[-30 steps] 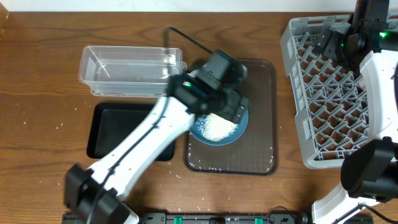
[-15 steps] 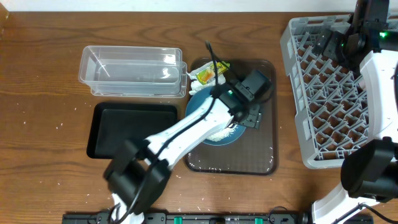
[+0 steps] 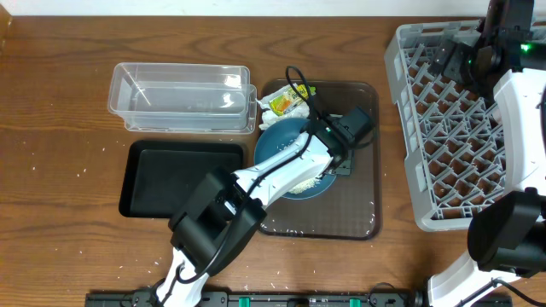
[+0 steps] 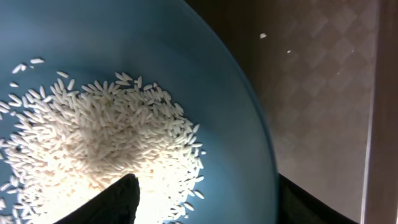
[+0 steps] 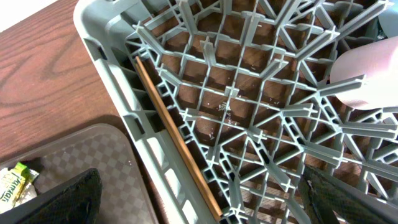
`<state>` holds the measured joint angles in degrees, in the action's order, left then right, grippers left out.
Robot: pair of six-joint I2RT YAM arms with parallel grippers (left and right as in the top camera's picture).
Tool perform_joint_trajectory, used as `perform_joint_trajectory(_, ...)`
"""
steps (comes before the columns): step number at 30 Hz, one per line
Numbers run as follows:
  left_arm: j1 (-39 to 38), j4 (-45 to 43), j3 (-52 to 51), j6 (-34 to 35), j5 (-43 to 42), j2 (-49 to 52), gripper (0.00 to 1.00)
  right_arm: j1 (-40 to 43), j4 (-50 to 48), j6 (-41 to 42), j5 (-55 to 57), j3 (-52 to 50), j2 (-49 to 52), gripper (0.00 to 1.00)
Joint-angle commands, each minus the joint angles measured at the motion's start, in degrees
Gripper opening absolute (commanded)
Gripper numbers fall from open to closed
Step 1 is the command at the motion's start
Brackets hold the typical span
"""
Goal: Sort waste into correct bins and load items into the dishwasher rack
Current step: 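Lift the blue bowl off the brown tray with the left gripper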
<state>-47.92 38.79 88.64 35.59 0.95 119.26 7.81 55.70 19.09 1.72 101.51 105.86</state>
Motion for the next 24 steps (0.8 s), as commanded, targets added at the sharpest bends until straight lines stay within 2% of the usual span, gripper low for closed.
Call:
perform_joint_trajectory(1, -0.17, -0.13, 0.57, 0.52, 1.46, 0.46, 0.64, 0.04, 0.07, 0.79, 0.20, 0.15, -0.74, 0.99)
perform_joint_trajectory(10, -1.40, -0.94, 0.31, 0.48, 1.46, 0.87, 0.45, 0.04, 0.07, 0.79, 0.20, 0.15, -0.74, 0.99)
perform_joint_trajectory(24, -2.69, -1.79, -0.09, 0.09, 3.85, 1.03, 0.43, 0.04, 0.07, 0.79, 0.20, 0.15, -0.74, 0.99)
